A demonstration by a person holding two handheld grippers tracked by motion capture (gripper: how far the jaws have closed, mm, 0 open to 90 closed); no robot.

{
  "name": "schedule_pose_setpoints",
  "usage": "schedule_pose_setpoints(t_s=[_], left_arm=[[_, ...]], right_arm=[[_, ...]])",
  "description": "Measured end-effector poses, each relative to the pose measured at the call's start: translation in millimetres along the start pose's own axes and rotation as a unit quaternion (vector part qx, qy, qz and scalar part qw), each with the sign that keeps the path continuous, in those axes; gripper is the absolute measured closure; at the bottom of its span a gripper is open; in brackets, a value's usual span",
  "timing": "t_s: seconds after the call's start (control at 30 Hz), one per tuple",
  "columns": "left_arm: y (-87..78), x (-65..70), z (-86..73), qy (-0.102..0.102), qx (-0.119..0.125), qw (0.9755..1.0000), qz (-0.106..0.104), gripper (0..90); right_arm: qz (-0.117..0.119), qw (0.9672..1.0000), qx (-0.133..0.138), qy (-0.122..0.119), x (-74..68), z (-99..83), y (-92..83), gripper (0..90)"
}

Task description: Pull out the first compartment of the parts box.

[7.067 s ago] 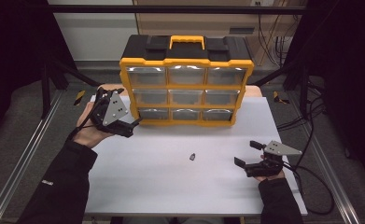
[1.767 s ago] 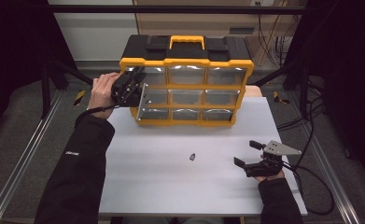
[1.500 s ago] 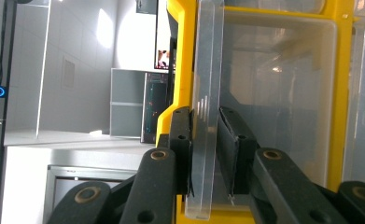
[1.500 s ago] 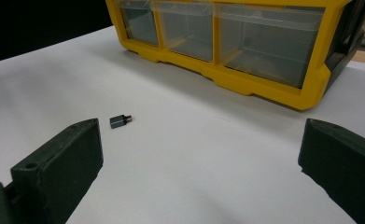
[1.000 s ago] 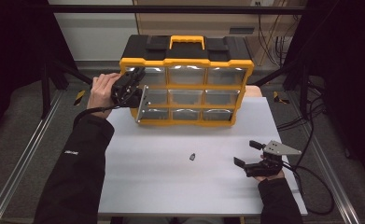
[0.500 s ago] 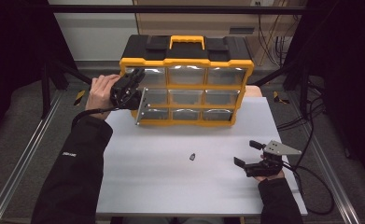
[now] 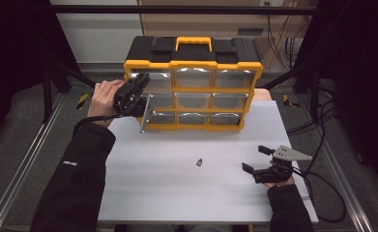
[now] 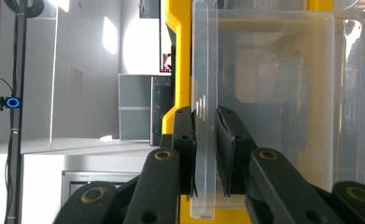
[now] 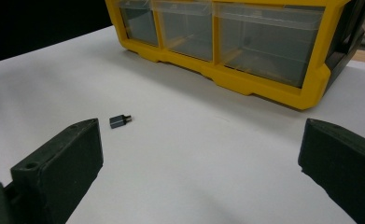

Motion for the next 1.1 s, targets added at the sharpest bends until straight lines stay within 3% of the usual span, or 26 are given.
schedule_pose_setpoints(t_s=[1.1], left_arm=[[-15.2, 0.4, 4.5, 0.006, 0.008, 0.9999, 0.006, 78.6]], right_arm=[[-0.001, 1.0000, -0.001, -0.001, 0.1, -0.1, 0.0, 0.4]])
Point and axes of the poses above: each handheld gripper's, and its own axes: y roughly forward along the jaws, z roughly out of its top, x roughly to its right, the point moved 9 cm from there along y, roughly forward along the jaws, and after that the axes turned 1 degree about x, right-handed, at the moved point
